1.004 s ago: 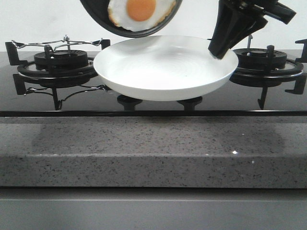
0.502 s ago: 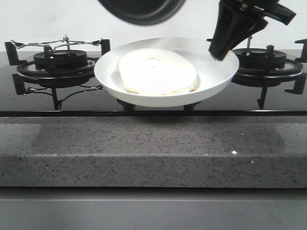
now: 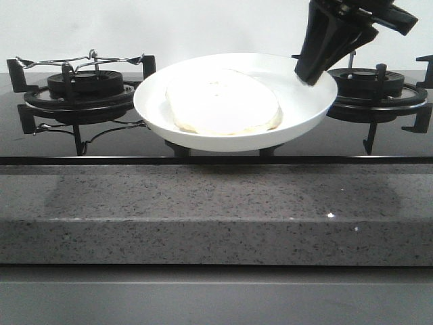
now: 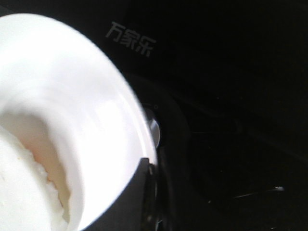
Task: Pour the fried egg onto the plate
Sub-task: 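Lower the empty pan back onto its burner with the left gripper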
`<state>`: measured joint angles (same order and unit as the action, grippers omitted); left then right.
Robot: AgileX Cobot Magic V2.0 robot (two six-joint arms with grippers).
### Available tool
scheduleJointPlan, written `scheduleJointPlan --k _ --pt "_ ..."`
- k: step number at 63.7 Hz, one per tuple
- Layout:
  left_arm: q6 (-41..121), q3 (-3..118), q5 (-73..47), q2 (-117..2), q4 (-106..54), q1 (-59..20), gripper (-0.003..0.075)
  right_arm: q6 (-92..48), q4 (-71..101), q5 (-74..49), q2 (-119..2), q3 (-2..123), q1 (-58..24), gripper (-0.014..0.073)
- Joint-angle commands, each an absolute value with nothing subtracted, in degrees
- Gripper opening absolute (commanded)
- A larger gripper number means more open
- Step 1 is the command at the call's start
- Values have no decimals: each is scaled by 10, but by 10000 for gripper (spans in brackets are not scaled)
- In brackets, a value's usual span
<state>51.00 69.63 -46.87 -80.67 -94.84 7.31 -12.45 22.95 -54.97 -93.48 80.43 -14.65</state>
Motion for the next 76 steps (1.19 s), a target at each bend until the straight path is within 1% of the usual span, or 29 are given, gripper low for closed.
scheduleJointPlan --k 1,8,16,36,71,76 --pt "438 715 -517 -829 -1024 115 -19 -127 248 -530 -906 820 -147 -57" --pt "385 715 -527 -871 -1028 150 -19 -127 248 -530 -906 820 -147 -57" --pt "373 715 -527 -912 -1028 173 -19 -127 248 -530 -906 820 -147 -57" --pt "368 715 -532 -979 -1058 180 -19 -127 248 -530 -906 820 -147 -57" --pt "369 715 -479 -982 -988 180 -18 -127 248 -530 -906 820 -147 -57" --pt "369 715 -480 -982 -988 180 -8 -127 248 -530 -906 820 -147 -57"
